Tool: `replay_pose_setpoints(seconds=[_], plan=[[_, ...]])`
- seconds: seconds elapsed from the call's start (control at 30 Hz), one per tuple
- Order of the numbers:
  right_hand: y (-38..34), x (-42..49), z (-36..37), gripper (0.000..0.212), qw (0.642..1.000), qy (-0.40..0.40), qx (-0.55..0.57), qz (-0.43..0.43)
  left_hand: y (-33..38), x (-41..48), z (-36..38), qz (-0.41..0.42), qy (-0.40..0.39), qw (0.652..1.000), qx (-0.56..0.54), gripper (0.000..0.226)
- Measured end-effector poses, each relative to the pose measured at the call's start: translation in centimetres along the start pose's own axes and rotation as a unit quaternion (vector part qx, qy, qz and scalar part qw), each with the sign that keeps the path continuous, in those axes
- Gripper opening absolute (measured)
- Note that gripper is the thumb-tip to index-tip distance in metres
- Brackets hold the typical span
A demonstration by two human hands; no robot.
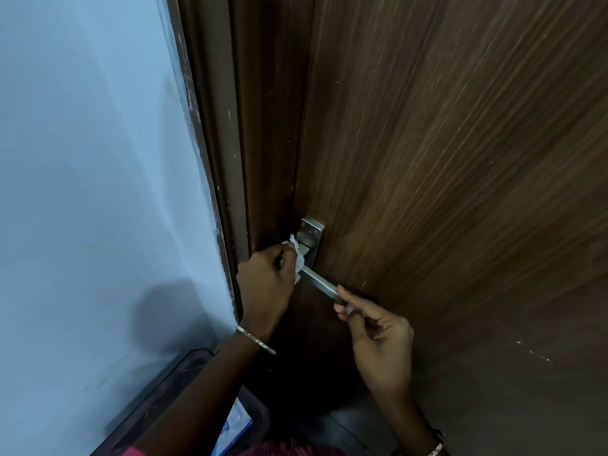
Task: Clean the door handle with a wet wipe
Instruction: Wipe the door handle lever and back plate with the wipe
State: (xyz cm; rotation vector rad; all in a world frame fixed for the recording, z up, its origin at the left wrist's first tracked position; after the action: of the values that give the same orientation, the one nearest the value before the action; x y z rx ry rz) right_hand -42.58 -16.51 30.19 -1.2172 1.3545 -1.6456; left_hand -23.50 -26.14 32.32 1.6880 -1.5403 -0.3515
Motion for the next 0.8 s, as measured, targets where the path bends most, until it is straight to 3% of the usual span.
replay_pose_setpoints(seconds=[0.07,0.37,0.63,0.8], plan=[[0.2,0.0,0.0,0.046,1.000,0.002,0.002,0.001,-0.7,-0.1,-0.2,-0.017,0.004,1.000,-0.011,0.037],[0.5,0.2,0.0,0.046,1.000,0.001,-0.002,-0.002,0.0,-0.2,-0.3,-0.017,0.016,0.995,-0.095,0.015],[0.1,0.3,0.0,0.044,1.000,-0.007,-0.014,-0.013,0.2,-1.3,0.6,0.008,0.001,0.993,-0.118,0.019],[0.2,0.3,0.0,0.044,1.000,-0.008,-0.008,-0.014,-1.4,-1.8,1.2,-0.056,-0.036,0.987,-0.145,0.026]])
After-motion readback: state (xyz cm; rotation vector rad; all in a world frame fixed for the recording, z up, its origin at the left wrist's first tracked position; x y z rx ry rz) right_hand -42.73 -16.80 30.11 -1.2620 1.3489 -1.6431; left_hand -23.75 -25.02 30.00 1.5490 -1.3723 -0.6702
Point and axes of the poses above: each hand's wrist, its own x-axis towards the middle knuckle, its own z-axis out of the palm, y = z × x, the point moved 7 cm from there along x, towards the middle knuckle, and after that the axes turned 13 degrees about x, right-handed, at the moved point
